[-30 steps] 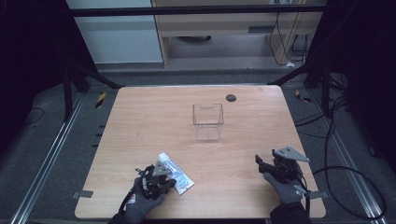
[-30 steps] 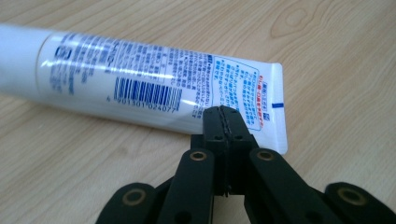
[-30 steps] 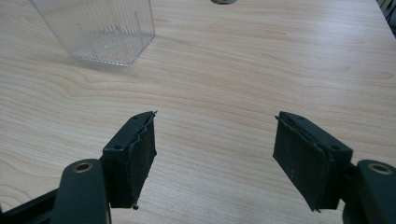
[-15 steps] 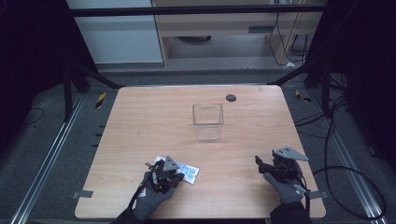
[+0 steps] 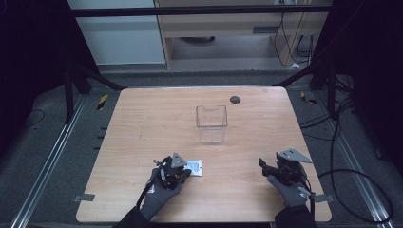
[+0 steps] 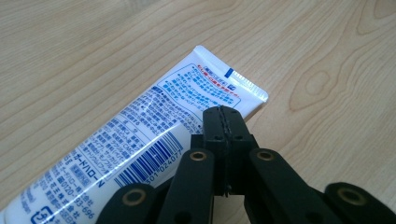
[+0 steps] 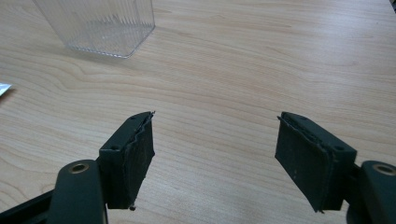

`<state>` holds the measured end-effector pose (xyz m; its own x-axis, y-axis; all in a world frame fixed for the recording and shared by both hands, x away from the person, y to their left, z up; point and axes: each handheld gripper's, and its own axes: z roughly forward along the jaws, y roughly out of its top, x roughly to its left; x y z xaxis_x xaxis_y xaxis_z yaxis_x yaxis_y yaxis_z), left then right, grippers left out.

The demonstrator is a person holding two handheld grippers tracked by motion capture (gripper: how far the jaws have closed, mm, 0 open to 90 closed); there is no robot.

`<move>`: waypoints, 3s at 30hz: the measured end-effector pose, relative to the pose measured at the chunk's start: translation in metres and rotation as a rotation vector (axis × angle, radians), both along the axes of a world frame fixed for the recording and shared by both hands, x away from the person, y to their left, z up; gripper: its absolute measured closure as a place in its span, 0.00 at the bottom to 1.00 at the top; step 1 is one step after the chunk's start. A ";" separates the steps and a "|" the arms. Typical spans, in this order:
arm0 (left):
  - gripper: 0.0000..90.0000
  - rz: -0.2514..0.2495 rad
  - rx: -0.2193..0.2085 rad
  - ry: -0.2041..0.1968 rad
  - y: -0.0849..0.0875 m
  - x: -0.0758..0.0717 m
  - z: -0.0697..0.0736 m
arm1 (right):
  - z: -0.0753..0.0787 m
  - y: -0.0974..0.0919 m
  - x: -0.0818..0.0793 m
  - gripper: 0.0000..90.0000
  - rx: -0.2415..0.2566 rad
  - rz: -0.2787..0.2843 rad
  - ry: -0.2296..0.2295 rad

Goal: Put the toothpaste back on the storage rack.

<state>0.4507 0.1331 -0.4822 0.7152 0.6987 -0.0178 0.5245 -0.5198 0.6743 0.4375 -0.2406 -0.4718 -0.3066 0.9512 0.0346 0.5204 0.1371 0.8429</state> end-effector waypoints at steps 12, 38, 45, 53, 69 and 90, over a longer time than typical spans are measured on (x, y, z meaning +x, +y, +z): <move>1.00 0.046 -0.037 -0.091 0.031 0.011 0.033 | -0.001 0.000 0.001 0.30 -0.010 0.003 -0.001; 1.00 0.124 0.026 0.013 0.079 0.044 0.018 | -0.003 0.004 0.003 0.29 -0.022 0.005 0.017; 1.00 0.109 0.032 0.022 0.078 0.035 0.017 | -0.003 0.002 0.002 0.29 -0.027 0.005 0.016; 1.00 0.098 0.019 0.032 0.082 0.022 0.017 | -0.004 0.003 0.002 0.29 -0.029 0.008 0.021; 1.00 0.082 0.012 0.054 0.072 -0.001 0.018 | -0.003 0.000 0.002 0.30 -0.024 -0.010 0.018; 0.67 0.177 -0.033 0.003 0.082 0.004 0.043 | -0.001 -0.003 0.002 0.29 -0.027 -0.037 0.020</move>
<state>0.4551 0.2151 -0.4396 0.5806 0.8129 -0.0452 0.6083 -0.3962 0.6877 0.4399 -0.2436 -0.4732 -0.2704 0.9626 0.0142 0.5420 0.1400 0.8286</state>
